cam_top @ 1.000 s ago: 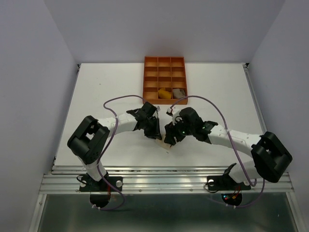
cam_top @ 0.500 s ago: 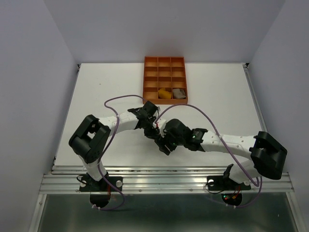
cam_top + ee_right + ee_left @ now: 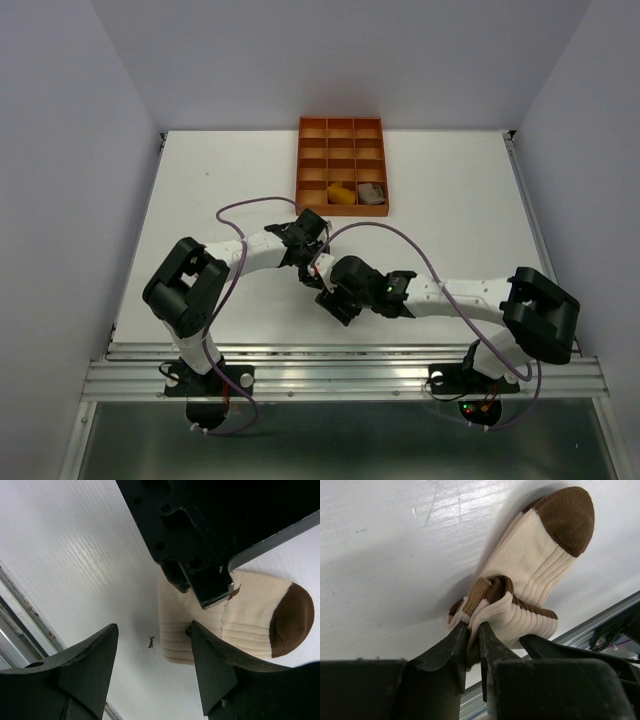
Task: Roll the socks
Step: Roll the sock at the center of the board.
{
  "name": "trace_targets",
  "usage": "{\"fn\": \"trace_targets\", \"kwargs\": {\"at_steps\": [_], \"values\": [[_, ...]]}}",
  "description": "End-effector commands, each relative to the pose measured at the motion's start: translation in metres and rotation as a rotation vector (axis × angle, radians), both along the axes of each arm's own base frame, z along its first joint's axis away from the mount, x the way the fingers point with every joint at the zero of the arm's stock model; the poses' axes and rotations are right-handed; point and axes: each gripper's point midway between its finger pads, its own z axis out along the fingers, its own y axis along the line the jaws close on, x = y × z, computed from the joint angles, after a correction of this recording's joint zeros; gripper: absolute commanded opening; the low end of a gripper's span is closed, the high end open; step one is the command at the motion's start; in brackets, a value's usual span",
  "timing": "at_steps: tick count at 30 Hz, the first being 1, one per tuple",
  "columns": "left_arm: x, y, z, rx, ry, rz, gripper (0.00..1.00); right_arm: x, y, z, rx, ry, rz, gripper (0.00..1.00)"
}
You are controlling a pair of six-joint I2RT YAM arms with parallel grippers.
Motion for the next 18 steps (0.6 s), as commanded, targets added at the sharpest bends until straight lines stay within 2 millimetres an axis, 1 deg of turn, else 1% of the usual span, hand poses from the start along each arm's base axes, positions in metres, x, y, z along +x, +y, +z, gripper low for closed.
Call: {"fn": "trace_targets", "kwargs": {"at_steps": [1, 7, 11, 12, 14, 15, 16, 18], "values": [[-0.022, 0.021, -0.018, 0.113, 0.086, -0.032, 0.00, 0.010, -0.009, -0.005, -0.076, -0.063, -0.036, 0.66], [-0.023, 0.020, -0.017, 0.107, 0.089, -0.044, 0.00, 0.015, -0.016, -0.013, -0.144, -0.110, -0.063, 0.65], [-0.024, 0.019, -0.015, 0.098, 0.093, -0.057, 0.00, 0.019, -0.021, -0.017, -0.196, -0.157, -0.081, 0.62], [-0.024, 0.018, -0.014, 0.094, 0.093, -0.061, 0.00, 0.021, -0.024, -0.019, -0.210, -0.165, -0.089, 0.56], [-0.025, 0.017, -0.013, 0.083, 0.096, -0.074, 0.00, 0.020, -0.026, -0.025, -0.241, -0.170, -0.086, 0.54], [-0.026, 0.017, -0.013, 0.080, 0.097, -0.080, 0.00, 0.020, -0.028, -0.027, -0.249, -0.171, -0.093, 0.49], [-0.027, 0.015, -0.012, 0.072, 0.102, -0.088, 0.00, 0.019, -0.030, -0.031, -0.267, -0.166, -0.091, 0.46], [-0.027, 0.014, -0.011, 0.055, 0.107, -0.098, 0.00, 0.019, -0.034, -0.039, -0.297, -0.163, -0.096, 0.44]]}}
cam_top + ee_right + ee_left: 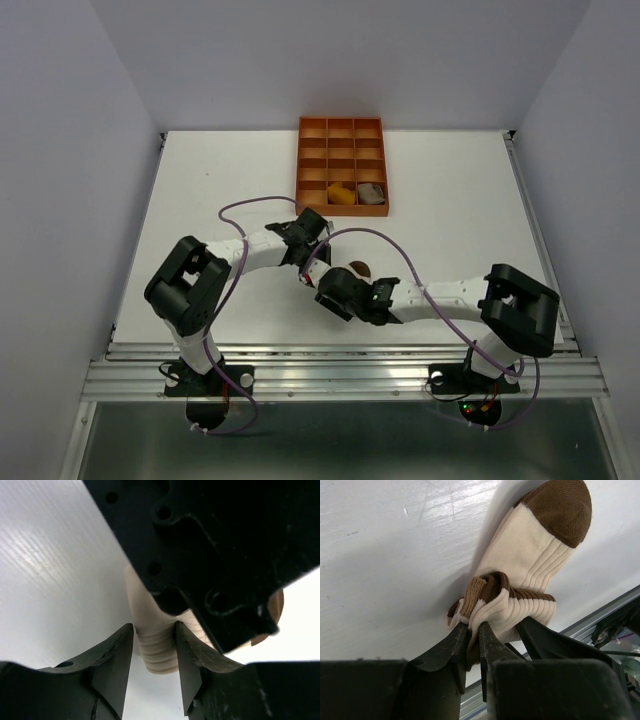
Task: Roll the socks
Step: Roll the sock at the center of the board.
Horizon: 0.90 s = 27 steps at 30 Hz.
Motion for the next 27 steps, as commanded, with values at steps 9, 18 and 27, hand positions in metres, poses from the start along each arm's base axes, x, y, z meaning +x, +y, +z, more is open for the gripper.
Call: {"fn": "trace_targets", "kwargs": {"at_steps": [9, 18, 27], "values": [[-0.024, 0.010, -0.001, -0.004, 0.105, -0.110, 0.00, -0.002, -0.037, -0.046, -0.219, -0.009, -0.033, 0.30], [-0.002, 0.006, 0.029, -0.094, 0.021, -0.063, 0.34, -0.018, -0.014, -0.036, -0.094, 0.085, 0.009, 0.01], [0.035, 0.019, 0.057, -0.083, -0.125, 0.066, 0.57, -0.025, 0.001, -0.021, 0.058, 0.198, -0.028, 0.01]]}}
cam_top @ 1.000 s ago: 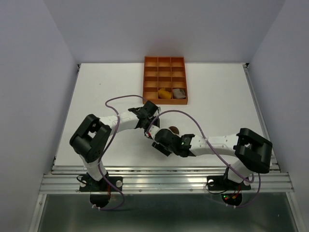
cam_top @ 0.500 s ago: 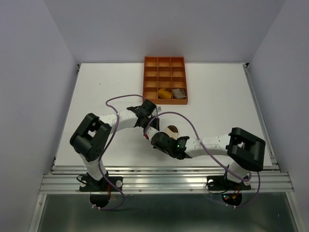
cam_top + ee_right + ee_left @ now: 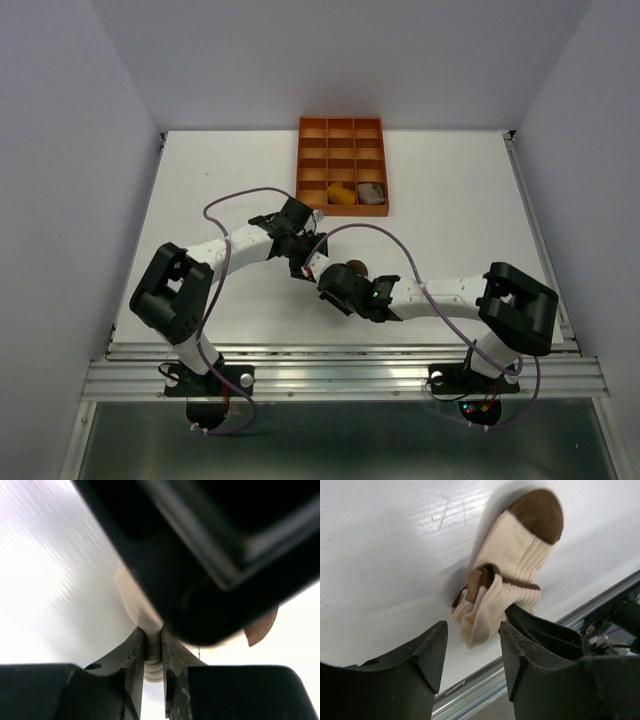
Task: Roll the socks
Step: Roll the sock at the center of the board.
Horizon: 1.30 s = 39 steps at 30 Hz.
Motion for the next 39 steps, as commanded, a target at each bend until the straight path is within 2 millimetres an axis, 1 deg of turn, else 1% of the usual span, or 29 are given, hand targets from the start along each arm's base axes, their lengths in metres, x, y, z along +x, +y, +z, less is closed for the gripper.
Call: {"fn": "trace_targets", "kwargs": {"at_steps": [1, 5, 6, 7, 9, 10, 12, 13, 15, 16, 18, 20, 22, 24, 25, 26, 27, 28, 29, 30, 31, 33, 35, 36, 37, 38, 39], "values": [[0.023, 0.006, 0.032, -0.013, -0.109, 0.072, 0.57, -0.026, -0.005, -0.013, 0.052, 0.194, -0.006, 0.01], [0.036, 0.026, 0.031, 0.019, -0.132, 0.147, 0.57, -0.027, 0.004, 0.002, 0.187, 0.290, -0.011, 0.01], [0.041, 0.031, 0.032, 0.014, -0.140, 0.170, 0.57, -0.028, 0.006, 0.005, 0.225, 0.327, -0.006, 0.01], [0.039, 0.035, 0.028, 0.016, -0.131, 0.175, 0.57, -0.027, 0.007, 0.008, 0.251, 0.341, -0.014, 0.01], [0.041, 0.043, 0.028, 0.022, -0.134, 0.200, 0.57, -0.029, 0.008, 0.010, 0.286, 0.379, -0.014, 0.01], [0.041, 0.048, 0.025, 0.039, -0.134, 0.212, 0.57, -0.022, 0.006, 0.010, 0.311, 0.393, -0.043, 0.01], [0.040, 0.053, 0.024, 0.047, -0.134, 0.226, 0.57, -0.024, 0.005, 0.005, 0.330, 0.445, -0.057, 0.01], [0.039, 0.057, 0.022, 0.053, -0.129, 0.233, 0.57, -0.019, 0.002, 0.003, 0.341, 0.464, -0.081, 0.01], [0.036, 0.060, 0.020, 0.051, -0.126, 0.235, 0.56, -0.020, 0.003, -0.002, 0.354, 0.514, -0.094, 0.01], [0.034, 0.060, 0.020, 0.047, -0.127, 0.234, 0.56, -0.014, 0.000, -0.002, 0.368, 0.531, -0.114, 0.01], [0.030, 0.061, 0.018, 0.040, -0.126, 0.230, 0.56, -0.016, 0.002, -0.002, 0.403, 0.601, -0.119, 0.01], [0.027, 0.061, 0.021, 0.029, -0.137, 0.229, 0.56, -0.008, -0.001, 0.000, 0.435, 0.629, -0.138, 0.01], [0.023, 0.063, 0.019, 0.023, -0.143, 0.226, 0.56, -0.009, -0.001, 0.002, 0.472, 0.681, -0.139, 0.01], [0.021, 0.057, 0.028, -0.032, -0.176, 0.193, 0.56, -0.005, -0.004, 0.003, 0.513, 0.733, -0.157, 0.01], [0.013, 0.054, 0.027, -0.061, -0.162, 0.171, 0.56, -0.003, -0.004, 0.005, 0.534, 0.750, -0.170, 0.01], [0.011, 0.051, 0.036, -0.096, -0.193, 0.151, 0.56, -0.002, -0.005, 0.003, 0.541, 0.770, -0.178, 0.01], [0.007, 0.047, 0.038, -0.126, -0.202, 0.132, 0.56, 0.001, -0.007, 0.003, 0.558, 0.791, -0.193, 0.01], [0.006, 0.045, 0.040, -0.138, -0.214, 0.123, 0.56, -0.001, -0.005, 0.003, 0.564, 0.810, -0.191, 0.01], [0.005, 0.043, 0.047, -0.157, -0.238, 0.115, 0.56, 0.000, -0.008, -0.003, 0.564, 0.832, -0.213, 0.01], [0.001, 0.039, 0.048, -0.173, -0.245, 0.099, 0.56, 0.001, -0.007, 0.002, 0.610, 0.874, -0.211, 0.01], [-0.001, 0.037, 0.050, -0.184, -0.248, 0.091, 0.56, 0.002, -0.007, 0.003, 0.632, 0.898, -0.216, 0.01], [-0.004, 0.031, 0.050, -0.205, -0.251, 0.076, 0.56, 0.001, -0.008, -0.003, 0.636, 0.930, -0.226, 0.01], [-0.010, 0.023, 0.043, -0.201, -0.234, 0.056, 0.56, 0.013, -0.015, -0.007, 0.640, 0.911, -0.267, 0.01], [-0.011, 0.020, 0.041, -0.199, -0.231, 0.052, 0.56, 0.016, -0.017, -0.009, 0.640, 0.910, -0.278, 0.01], [-0.014, 0.012, 0.041, -0.211, -0.232, 0.030, 0.56, 0.019, -0.022, -0.012, 0.648, 0.926, -0.301, 0.01], [-0.015, 0.009, 0.037, -0.210, -0.224, 0.021, 0.56, 0.018, -0.022, -0.012, 0.660, 0.950, -0.292, 0.01], [-0.014, 0.006, 0.037, -0.210, -0.222, 0.015, 0.56, 0.016, -0.023, -0.017, 0.649, 0.964, -0.305, 0.01]]}}
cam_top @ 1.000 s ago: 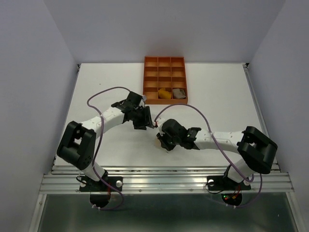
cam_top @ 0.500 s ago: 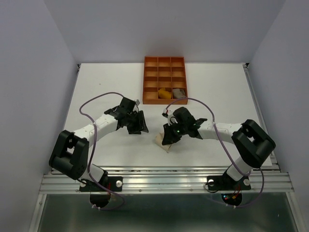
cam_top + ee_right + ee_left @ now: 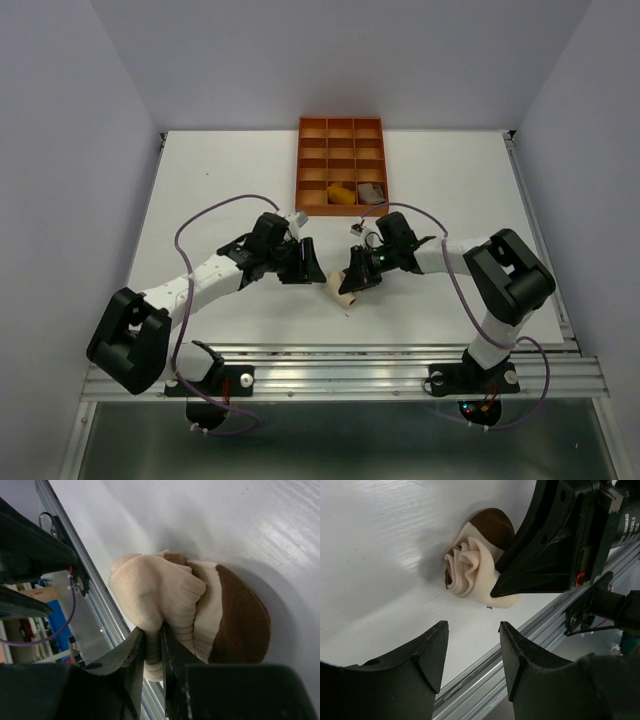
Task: Roll the socks
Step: Roll the sock at the center of the board.
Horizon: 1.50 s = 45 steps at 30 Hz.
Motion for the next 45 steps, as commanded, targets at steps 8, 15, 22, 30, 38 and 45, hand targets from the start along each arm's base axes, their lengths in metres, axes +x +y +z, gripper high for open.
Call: {"fn": "trace_targets", "kwargs": {"at_steps": [8, 15, 22, 30, 38, 45], "values": [[0.015, -0.032, -0.013, -0.011, -0.014, -0.062, 0.55, 0.007, -0.027, -0.042, -0.062, 0.130, -0.069, 0.01], [0.028, -0.040, -0.020, -0.002, -0.028, -0.064, 0.54, 0.013, -0.038, -0.056, -0.129, 0.143, -0.106, 0.01], [0.029, -0.050, -0.018, -0.052, -0.048, -0.109, 0.54, 0.019, -0.051, -0.072, -0.238, 0.124, -0.136, 0.02], [0.023, -0.053, -0.041, -0.029, 0.001, -0.138, 0.50, 0.024, -0.051, -0.074, -0.250, 0.108, -0.141, 0.09], [0.026, -0.064, -0.053, -0.034, 0.037, -0.136, 0.26, 0.028, -0.052, -0.069, -0.256, 0.063, -0.106, 0.25], [0.023, -0.064, -0.061, -0.016, 0.064, -0.124, 0.00, 0.049, -0.050, -0.040, -0.235, -0.079, -0.108, 0.50]]}}
